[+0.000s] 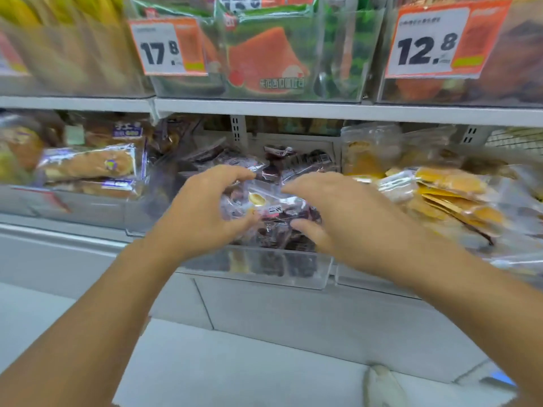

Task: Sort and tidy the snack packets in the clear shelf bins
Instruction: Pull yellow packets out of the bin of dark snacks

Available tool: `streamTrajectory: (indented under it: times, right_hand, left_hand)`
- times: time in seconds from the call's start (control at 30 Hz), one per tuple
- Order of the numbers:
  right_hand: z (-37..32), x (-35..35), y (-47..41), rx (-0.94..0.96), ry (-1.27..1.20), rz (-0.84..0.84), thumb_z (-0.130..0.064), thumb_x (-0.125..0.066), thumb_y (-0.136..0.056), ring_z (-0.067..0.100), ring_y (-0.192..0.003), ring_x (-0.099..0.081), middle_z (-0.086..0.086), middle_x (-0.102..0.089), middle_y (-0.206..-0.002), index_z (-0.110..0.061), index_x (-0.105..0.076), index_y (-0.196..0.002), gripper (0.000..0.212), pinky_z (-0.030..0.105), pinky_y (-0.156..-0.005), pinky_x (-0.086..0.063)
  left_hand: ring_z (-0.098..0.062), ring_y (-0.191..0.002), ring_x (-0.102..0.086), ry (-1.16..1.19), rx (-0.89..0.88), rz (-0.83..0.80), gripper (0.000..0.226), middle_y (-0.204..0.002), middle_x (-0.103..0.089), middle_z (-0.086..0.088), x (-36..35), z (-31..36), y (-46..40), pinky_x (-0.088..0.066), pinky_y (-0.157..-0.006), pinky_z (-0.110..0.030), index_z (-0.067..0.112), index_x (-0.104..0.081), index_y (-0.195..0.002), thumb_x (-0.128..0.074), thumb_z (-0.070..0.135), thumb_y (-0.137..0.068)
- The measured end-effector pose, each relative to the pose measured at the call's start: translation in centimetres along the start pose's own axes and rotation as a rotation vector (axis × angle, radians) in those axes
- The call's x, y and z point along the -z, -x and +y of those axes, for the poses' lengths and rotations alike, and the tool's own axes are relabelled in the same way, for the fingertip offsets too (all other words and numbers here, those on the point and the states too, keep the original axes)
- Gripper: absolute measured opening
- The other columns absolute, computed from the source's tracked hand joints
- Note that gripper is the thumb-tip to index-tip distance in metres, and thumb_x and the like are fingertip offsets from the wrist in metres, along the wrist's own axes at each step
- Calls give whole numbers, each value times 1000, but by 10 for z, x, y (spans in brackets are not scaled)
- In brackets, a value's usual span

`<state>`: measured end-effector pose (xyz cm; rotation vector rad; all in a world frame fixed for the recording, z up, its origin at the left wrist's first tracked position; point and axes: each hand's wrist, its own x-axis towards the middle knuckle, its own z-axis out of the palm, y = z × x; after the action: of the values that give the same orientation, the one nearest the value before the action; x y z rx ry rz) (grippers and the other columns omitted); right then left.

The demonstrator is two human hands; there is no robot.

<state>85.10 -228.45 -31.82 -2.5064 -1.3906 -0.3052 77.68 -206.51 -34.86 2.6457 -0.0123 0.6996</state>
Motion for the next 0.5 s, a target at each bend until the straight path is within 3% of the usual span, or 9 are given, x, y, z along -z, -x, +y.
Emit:
streamTrajectory:
  times: [0.07, 0.17, 0.27, 0.33, 0.4, 0.47, 0.5]
  right_hand:
    - [-7, -8, -26, -18, 34, -95, -50, -62, -93, 22, -120, -55, -5, -59, -130, -25, -55, -128, 44, 46, -93, -51]
    - [-15, -14, -64, -59, 46, -158, -61, -51, -94, 27, -101, -61, 0, -65, -109, -20, -59, -117, 47, 44, -79, -52]
    - [-15, -30, -92, -219, 11, -242, -61, -51, -95, 25, -67, -57, 4, -57, -71, -9, -55, -78, 55, 34, -57, -41]
    - [-8, -43, -105, -308, -45, -209, -50, -65, -91, 22, -56, -49, 3, -50, -59, -9, -48, -62, 53, 31, -50, -37]
    - [-2, -52, -113, -330, -98, -231, -35, -73, -87, 22, -56, -49, 5, -50, -57, -7, -55, -61, 43, 32, -55, -44]
    - [-3, -54, -118, -297, -89, -228, -29, -76, -86, 25, -61, -52, 5, -52, -57, -7, -60, -61, 36, 34, -61, -48]
    - [-5, -54, -119, -269, -79, -175, -30, -76, -86, 26, -64, -56, 4, -54, -58, -10, -61, -60, 36, 33, -63, -48]
  left_hand:
    - [-5, -119, -55, -39, 57, -70, 76, -131, -61, 10, 9, -16, 9, -41, -102, -21, 23, -56, -139, -81, 50, -72]
    - [0, -123, -47, -93, 132, -178, 83, -136, -51, 21, 26, -32, 16, -37, -101, -17, 33, -49, -143, -85, 50, -70]
    - [-1, -120, -51, -44, 186, -193, 69, -127, -54, 26, 26, -37, 18, -37, -89, -9, 39, -53, -137, -81, 51, -75]
    - [-7, -128, -51, -43, 184, -220, 66, -138, -55, 17, 14, -38, 15, -40, -96, -18, 33, -54, -140, -78, 50, -81]
    - [-11, -119, -55, -50, 145, -277, 48, -127, -62, 13, 0, -43, 9, -43, -95, -26, 32, -63, -125, -78, 47, -82]
    - [-11, -88, -57, -106, 152, -285, 26, -93, -63, 11, -4, -47, 3, -46, -76, -31, 30, -64, -91, -82, 46, -78]
    - [-10, -76, -54, -138, 183, -281, 30, -80, -59, 10, -2, -49, 1, -43, -66, -31, 29, -59, -78, -83, 47, -76]
